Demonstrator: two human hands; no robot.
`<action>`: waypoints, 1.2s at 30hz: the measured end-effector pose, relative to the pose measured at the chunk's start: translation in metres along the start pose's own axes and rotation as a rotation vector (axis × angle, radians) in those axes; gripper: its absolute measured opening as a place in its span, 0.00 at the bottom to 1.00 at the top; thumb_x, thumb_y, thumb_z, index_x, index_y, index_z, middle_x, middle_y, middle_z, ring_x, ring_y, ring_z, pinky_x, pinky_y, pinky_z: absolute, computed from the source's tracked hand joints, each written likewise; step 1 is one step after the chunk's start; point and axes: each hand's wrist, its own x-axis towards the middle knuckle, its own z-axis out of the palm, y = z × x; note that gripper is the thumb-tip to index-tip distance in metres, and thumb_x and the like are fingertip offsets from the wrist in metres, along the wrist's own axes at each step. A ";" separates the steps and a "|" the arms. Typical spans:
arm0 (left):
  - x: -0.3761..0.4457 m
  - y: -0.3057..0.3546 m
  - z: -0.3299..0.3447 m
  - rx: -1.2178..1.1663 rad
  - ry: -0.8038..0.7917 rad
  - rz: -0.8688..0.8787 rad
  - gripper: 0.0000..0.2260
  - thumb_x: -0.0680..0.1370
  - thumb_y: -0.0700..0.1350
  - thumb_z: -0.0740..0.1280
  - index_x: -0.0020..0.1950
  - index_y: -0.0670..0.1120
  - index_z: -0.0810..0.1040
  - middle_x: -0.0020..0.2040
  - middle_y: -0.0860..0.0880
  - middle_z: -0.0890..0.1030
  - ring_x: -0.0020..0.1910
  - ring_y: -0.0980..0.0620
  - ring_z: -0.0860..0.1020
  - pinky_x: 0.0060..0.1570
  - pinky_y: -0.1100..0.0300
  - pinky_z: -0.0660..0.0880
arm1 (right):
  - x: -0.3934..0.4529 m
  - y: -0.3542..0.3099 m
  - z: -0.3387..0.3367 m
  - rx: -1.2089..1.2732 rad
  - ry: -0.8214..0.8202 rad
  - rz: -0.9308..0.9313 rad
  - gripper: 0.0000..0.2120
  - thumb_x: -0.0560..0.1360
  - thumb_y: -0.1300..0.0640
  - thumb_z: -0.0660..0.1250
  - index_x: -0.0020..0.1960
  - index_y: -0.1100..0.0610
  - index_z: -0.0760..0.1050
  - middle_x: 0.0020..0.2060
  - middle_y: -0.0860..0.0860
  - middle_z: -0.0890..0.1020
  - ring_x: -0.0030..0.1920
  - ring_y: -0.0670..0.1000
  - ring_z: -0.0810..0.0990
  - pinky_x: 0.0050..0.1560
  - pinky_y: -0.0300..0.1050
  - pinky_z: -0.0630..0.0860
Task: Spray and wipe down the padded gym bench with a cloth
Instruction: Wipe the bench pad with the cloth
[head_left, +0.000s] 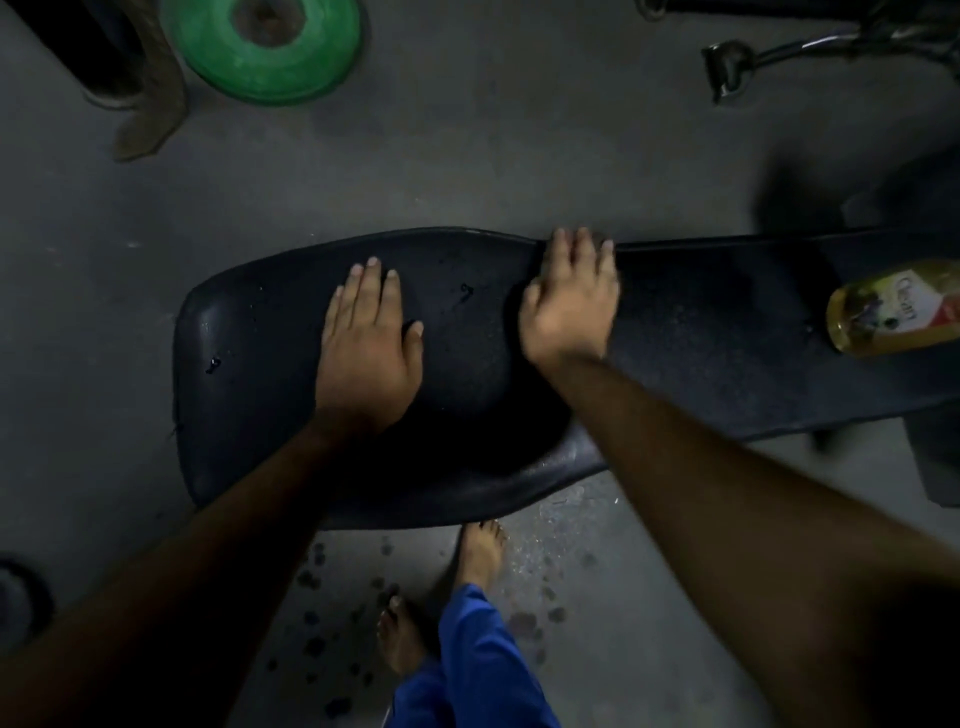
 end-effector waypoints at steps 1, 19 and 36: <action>-0.001 0.001 0.001 0.004 0.008 -0.002 0.26 0.80 0.50 0.55 0.74 0.36 0.65 0.75 0.37 0.63 0.76 0.40 0.59 0.75 0.47 0.53 | -0.013 -0.018 0.005 0.016 -0.044 -0.104 0.34 0.74 0.49 0.53 0.78 0.59 0.62 0.77 0.60 0.64 0.78 0.65 0.57 0.76 0.61 0.59; -0.003 0.007 -0.002 0.058 -0.013 -0.006 0.26 0.79 0.48 0.55 0.74 0.35 0.63 0.76 0.37 0.61 0.77 0.42 0.56 0.76 0.47 0.52 | 0.038 -0.044 0.007 0.049 -0.188 -0.335 0.32 0.72 0.50 0.53 0.73 0.58 0.70 0.71 0.58 0.74 0.74 0.62 0.67 0.73 0.57 0.65; -0.001 0.004 -0.005 -0.035 0.009 -0.031 0.22 0.81 0.44 0.55 0.73 0.36 0.66 0.75 0.38 0.64 0.76 0.43 0.59 0.75 0.48 0.54 | 0.052 -0.049 -0.003 0.047 -0.314 -0.494 0.36 0.72 0.45 0.49 0.77 0.57 0.66 0.76 0.57 0.69 0.77 0.60 0.63 0.75 0.57 0.64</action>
